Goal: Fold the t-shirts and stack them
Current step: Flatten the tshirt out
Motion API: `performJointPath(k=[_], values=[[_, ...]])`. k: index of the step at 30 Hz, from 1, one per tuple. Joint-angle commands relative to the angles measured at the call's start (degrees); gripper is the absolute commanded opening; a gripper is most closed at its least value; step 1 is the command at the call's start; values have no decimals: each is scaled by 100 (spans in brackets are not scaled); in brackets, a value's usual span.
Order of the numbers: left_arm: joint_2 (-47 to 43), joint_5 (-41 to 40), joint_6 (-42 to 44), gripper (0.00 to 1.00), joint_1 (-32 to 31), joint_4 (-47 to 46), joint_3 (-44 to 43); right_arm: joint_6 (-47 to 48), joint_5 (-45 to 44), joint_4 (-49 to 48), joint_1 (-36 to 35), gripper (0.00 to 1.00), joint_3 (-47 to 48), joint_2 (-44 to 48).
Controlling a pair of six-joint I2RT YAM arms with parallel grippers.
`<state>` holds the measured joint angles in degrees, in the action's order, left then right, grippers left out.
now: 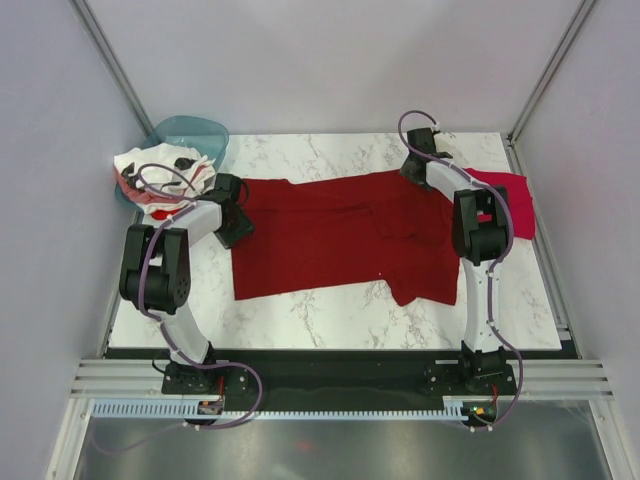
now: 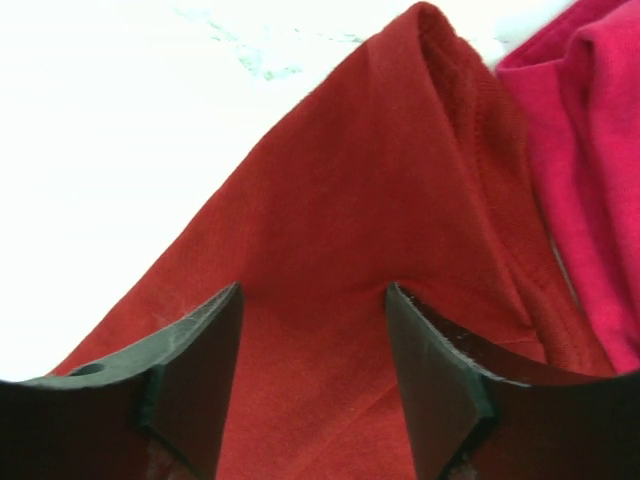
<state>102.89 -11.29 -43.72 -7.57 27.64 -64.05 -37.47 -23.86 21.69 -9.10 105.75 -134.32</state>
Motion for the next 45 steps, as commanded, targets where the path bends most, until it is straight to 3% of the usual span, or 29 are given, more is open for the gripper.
performJointPath(k=[1,4,7,10,17,19,21,25,28,31,36,45], values=[[-171,-137,-189,57,107,-118,7,12,356,265,-47,70,-37,-7],[-645,-294,-259,56,89,-188,191,126,303,178,-135,82,-238,476],[-919,-418,-242,56,54,-276,349,354,92,-208,-267,86,-765,1205],[-1139,-462,-120,57,2,-303,393,766,249,-806,-653,80,-1136,1751],[-1430,-41,417,56,-113,-1119,701,944,1136,-746,-1585,65,-460,1085],[-1281,126,636,56,-113,-1434,692,935,1181,-745,-1664,62,-494,1031],[-1132,320,812,46,-121,-1620,587,865,1243,-745,-1753,59,-599,1092],[-667,172,804,37,-130,-1674,167,531,1559,-1008,-1884,58,-1591,1574],[-254,-110,673,37,-130,-1657,-228,417,1533,-1123,-2086,57,-2566,2321],[168,-540,479,38,-130,-1279,-843,416,1498,-1290,-2350,59,-3700,3601],[916,-1164,180,41,-122,-365,-1627,320,1647,-1799,-2403,63,-4983,4817],[1285,-1490,-31,40,-34,-241,-1742,197,1612,-1976,-2403,63,-5135,5047]])
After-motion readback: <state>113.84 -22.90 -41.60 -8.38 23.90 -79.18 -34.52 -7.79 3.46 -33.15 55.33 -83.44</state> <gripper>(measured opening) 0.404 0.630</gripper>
